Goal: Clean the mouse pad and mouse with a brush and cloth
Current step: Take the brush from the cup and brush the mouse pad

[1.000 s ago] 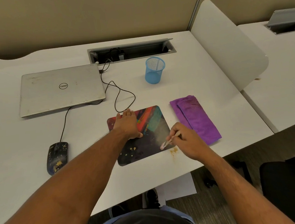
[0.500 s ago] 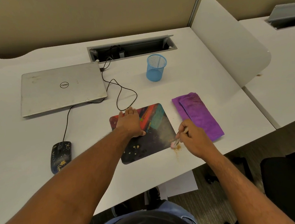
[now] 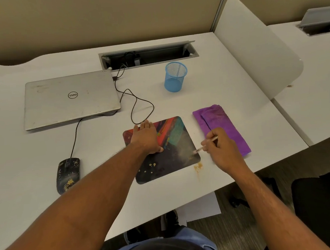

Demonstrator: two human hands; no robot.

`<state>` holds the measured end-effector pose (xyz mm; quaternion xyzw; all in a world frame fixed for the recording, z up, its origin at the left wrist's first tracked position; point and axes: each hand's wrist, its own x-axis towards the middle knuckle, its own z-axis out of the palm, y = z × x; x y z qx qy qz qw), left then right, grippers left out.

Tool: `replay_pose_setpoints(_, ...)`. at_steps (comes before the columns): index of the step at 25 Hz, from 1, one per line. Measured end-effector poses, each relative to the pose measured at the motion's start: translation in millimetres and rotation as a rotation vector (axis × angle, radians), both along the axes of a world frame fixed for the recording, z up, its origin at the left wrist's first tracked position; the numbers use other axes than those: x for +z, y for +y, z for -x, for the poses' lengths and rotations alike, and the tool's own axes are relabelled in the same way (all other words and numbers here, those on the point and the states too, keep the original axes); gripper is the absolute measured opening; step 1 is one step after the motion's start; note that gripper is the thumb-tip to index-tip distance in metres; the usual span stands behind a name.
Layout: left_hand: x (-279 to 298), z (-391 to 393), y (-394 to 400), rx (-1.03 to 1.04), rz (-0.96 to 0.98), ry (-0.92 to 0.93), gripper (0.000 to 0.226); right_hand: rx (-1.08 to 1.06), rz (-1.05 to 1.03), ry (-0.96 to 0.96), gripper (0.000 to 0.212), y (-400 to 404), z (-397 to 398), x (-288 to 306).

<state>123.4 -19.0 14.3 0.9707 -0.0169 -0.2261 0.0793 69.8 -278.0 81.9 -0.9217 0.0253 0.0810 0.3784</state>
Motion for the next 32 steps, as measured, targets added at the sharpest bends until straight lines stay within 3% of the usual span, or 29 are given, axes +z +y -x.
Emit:
replay_pose_setpoints(6, -5.1, 0.9, 0.9, 0.026, 0.024, -0.008, 0.122, 0.137, 0.169, 0.064, 0.009, 7.5, -21.6, 2.8)
replay_pose_setpoints(10, -8.0, 0.5, 0.2, 0.041, -0.003, -0.022, 0.124, 0.162, 0.0, -0.009, 0.012, 27.9, -56.4, 15.0)
replay_pose_setpoints(17, -7.0, -1.3, -3.3, 0.085, 0.015, -0.027, 0.12, 0.383, -0.051, -0.003, 0.013, 96.5, -109.3, 1.1)
replay_pose_setpoints(20, -6.1, 0.9, -1.5, 0.097, 0.054, -0.04, 0.118, 0.559, 0.023, 0.031, 0.012, 101.0, -117.6, -6.4)
replay_pose_setpoints(23, -5.6, 3.5, 0.0, 0.121, 0.088, -0.045, 0.118, 0.637, 0.225, 0.056, 0.01, 91.7, -141.7, -1.4)
replay_pose_setpoints(28, -5.3, 2.0, -0.5, 0.14, 0.097, -0.054, 0.116, 0.583, 0.056, 0.039, 0.009, 89.7, -156.4, 2.8)
replay_pose_setpoints(32, -7.5, 1.3, -0.5, 0.141, 0.083, -0.02, 0.121, 0.662, 0.245, 0.091, 0.007, 80.8, -163.6, -6.9)
